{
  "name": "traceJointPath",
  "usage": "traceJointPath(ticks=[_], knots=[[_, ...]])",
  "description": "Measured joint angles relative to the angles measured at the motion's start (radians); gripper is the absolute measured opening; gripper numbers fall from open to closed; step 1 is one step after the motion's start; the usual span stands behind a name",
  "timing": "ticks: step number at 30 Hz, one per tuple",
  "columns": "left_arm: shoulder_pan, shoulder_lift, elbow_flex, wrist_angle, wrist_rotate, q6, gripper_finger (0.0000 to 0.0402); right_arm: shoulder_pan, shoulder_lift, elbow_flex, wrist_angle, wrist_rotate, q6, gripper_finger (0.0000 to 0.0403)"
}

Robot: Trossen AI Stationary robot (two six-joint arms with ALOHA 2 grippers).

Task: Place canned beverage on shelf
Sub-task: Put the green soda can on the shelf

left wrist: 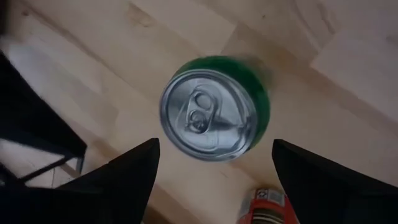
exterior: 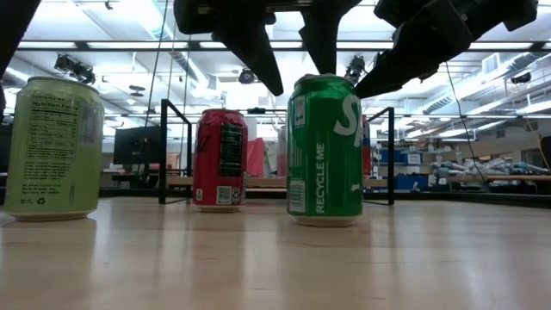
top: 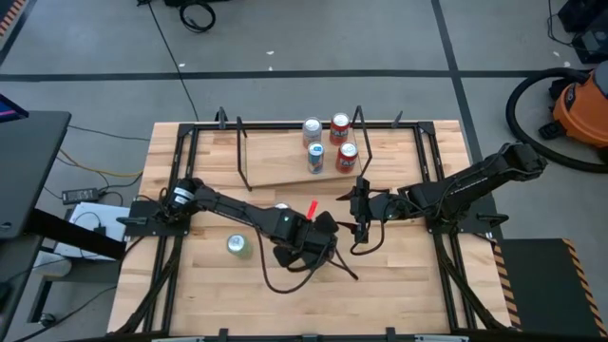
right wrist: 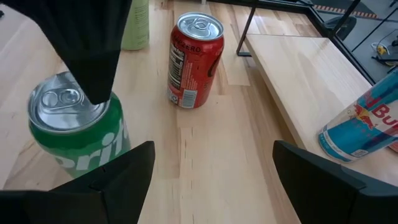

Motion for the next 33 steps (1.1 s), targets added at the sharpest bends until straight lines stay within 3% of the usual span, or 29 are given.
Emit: traceJointPath(ticks=[4, 10, 15, 19, 25, 33], knots=[[-0.005, 0.000, 0.000, -0.001, -0.009, -0.100, 0.0323, 0.001, 0.000, 0.000, -0.019, 0.018, -0.001, 0.0336], [-0.022, 0.000, 0.001, -0.022, -0.022, -0.341, 0.0323, 0.018, 0.000, -0.001, -0.078, 0.130, 0.000, 0.0336], [-0.035, 0.000, 0.001, -0.064, -0.018, -0.569, 0.0323, 0.019, 0.000, -0.001, -0.074, 0.133, 0.003, 0.0336], [-0.027, 0.000, 0.001, -0.065, -0.017, -0.842, 0.0323, 0.019, 0.000, -0.001, -0.074, 0.134, 0.005, 0.0336], [0.003, -0.001, 0.001, -0.070, 0.089, -1.242, 0.0323, 0.014, 0.000, -0.001, -0.054, 0.129, -0.027, 0.0336], [0.001, -0.001, 0.002, -0.005, 0.098, -1.493, 0.0323, 0.005, 0.000, -0.001, -0.043, 0.070, -0.092, 0.0336]])
